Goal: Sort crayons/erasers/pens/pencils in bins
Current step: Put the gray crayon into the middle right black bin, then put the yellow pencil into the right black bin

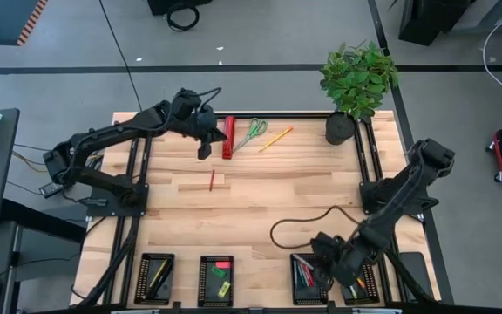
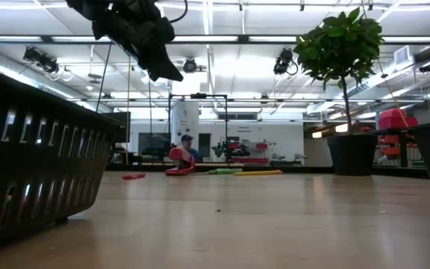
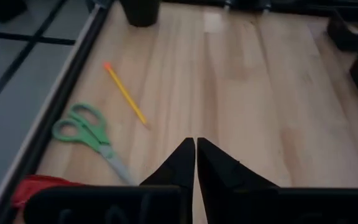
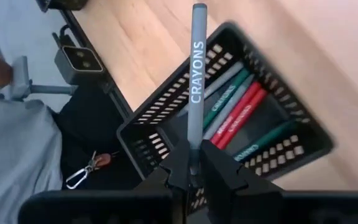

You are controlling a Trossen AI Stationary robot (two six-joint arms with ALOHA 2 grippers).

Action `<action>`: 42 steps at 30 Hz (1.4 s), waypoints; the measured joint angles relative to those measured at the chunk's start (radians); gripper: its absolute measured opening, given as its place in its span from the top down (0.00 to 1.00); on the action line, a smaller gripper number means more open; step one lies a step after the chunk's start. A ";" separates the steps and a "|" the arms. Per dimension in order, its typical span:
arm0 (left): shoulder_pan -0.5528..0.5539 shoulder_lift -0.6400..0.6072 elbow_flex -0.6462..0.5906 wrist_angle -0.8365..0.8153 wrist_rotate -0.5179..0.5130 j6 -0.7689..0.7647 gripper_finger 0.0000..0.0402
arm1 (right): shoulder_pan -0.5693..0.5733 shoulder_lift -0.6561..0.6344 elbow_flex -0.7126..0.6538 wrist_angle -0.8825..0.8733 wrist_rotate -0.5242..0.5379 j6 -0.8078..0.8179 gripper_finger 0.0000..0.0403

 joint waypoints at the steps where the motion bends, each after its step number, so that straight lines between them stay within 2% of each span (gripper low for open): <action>1: -0.011 0.000 0.000 -0.005 0.000 0.000 0.94 | 0.010 0.018 0.000 0.016 0.004 0.016 0.91; 7: -0.081 0.002 -0.134 0.149 0.004 0.004 0.95 | 0.060 0.095 0.000 0.061 -0.003 0.127 0.91; 12: -0.073 0.002 -0.240 0.289 0.000 -0.003 0.94 | 0.082 0.115 0.000 0.068 0.018 0.185 0.91; 17: -0.067 -0.010 -0.221 0.309 0.009 -0.098 0.95 | 0.084 0.127 0.000 0.075 0.084 0.192 0.91; 20: -0.076 -0.010 -0.214 0.307 0.070 -0.135 0.95 | 0.086 0.129 0.000 0.082 0.123 0.198 0.91; 23: -0.101 -0.010 -0.214 0.293 0.112 -0.138 0.94 | 0.086 0.130 0.000 0.087 0.108 0.207 0.91; 30: -0.146 -0.010 -0.213 0.313 0.116 -0.101 0.92 | 0.099 0.130 0.000 0.104 0.084 0.222 0.90; 37: -0.191 -0.010 -0.213 0.333 0.184 -0.158 0.93 | 0.103 0.130 0.000 0.096 0.084 0.201 0.85; 42: -0.249 -0.010 -0.213 0.315 0.189 -0.226 0.92 | 0.102 0.130 0.000 0.062 0.086 0.157 0.82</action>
